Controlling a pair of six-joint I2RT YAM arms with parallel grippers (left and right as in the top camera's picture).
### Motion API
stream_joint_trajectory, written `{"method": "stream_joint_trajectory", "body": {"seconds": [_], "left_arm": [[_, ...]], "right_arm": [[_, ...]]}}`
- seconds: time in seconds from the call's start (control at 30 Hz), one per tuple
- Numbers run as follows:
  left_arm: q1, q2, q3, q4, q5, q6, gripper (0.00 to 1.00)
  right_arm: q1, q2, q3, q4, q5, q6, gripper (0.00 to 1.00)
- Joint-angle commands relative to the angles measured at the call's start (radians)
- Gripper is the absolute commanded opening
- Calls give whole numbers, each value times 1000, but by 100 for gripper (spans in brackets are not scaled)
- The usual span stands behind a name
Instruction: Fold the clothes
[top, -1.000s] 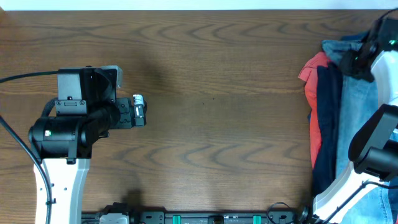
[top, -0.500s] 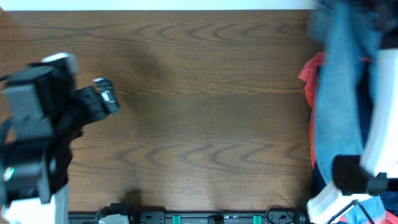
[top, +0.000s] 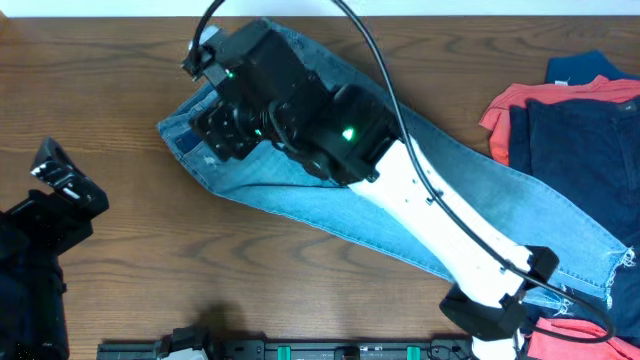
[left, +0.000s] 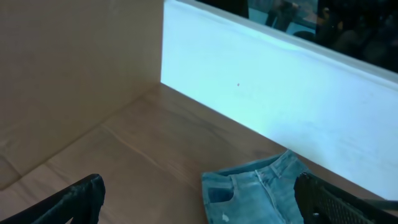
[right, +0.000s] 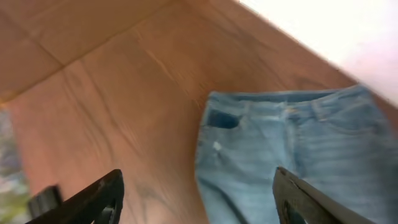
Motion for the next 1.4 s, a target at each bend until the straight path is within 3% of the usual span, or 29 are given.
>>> {"method": "stream_joint_trajectory", "body": {"seconds": [0.0, 0.2, 0.33, 0.4, 0.5, 0.63, 0.77, 1.2, 1.27, 1.3, 1.37], "left_arm": [[5, 43, 1, -21, 19, -3, 98], [5, 225, -27, -85, 288, 138, 100], [-7, 437, -32, -113, 377, 226, 89], [-19, 546, -32, -105, 377, 260, 79], [-33, 718, -32, -78, 369, 271, 75], [-34, 931, -32, -19, 363, 278, 83], [-33, 1101, -32, 44, 293, 258, 84], [-32, 1379, -32, 232, 200, 258, 82], [-27, 1403, -33, 224, 147, 237, 64], [-21, 1413, -34, 220, 131, 217, 47], [3, 1438, -38, 206, 119, 145, 21]], "right_arm": [[-72, -80, 18, -10, 167, -13, 76], [-263, -216, 18, -87, 164, 87, 76], [-389, -280, 18, -148, 99, 104, 79], [-442, -303, 18, -182, 79, 139, 79], [-517, -327, 18, -243, 55, 173, 79], [-621, -345, 18, -351, 41, 174, 80], [-697, -344, 17, -452, 41, 174, 80], [-764, -321, 16, -549, 64, 174, 80], [-764, -319, 16, -549, 81, 174, 80], [-764, -319, 16, -549, 89, 174, 80], [-764, -319, 16, -549, 106, 174, 80]]}}
